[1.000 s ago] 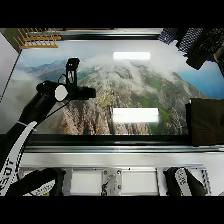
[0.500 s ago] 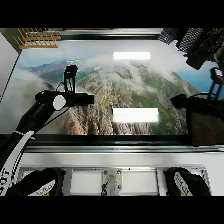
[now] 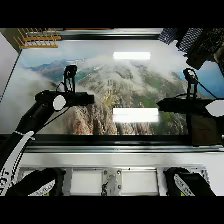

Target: Fold the clothes and pants, and hang the long-sleeved shirts on hangers.

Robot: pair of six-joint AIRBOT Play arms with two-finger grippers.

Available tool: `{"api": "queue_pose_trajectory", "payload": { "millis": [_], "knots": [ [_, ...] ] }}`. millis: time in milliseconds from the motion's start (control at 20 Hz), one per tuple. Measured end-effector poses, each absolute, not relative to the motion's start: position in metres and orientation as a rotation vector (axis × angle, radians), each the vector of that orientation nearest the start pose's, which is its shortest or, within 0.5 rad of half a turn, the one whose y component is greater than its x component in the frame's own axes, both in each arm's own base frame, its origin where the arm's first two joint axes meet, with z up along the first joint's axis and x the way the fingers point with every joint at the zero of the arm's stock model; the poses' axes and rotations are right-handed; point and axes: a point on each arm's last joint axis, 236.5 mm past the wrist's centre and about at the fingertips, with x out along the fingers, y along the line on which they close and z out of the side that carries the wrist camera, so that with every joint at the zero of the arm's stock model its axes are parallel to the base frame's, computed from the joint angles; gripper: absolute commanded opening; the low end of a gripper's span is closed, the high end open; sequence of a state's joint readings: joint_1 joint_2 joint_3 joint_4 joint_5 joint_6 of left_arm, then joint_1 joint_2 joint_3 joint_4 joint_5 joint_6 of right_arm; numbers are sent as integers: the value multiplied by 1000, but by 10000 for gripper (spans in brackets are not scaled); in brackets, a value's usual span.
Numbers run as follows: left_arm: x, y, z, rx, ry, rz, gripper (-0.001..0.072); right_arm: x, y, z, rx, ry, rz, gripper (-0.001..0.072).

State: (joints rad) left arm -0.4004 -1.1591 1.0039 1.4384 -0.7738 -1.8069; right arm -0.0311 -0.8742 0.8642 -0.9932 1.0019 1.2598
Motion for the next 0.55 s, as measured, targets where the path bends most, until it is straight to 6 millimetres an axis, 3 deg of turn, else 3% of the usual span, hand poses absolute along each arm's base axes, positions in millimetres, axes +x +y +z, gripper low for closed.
{"api": "queue_pose_trajectory", "payload": {
  "millis": [550],
  "knots": [
    [380, -184, 37, -158, 986, -298, 8, 336, 101, 86, 260, 915, 410, 3]
  ]
}}
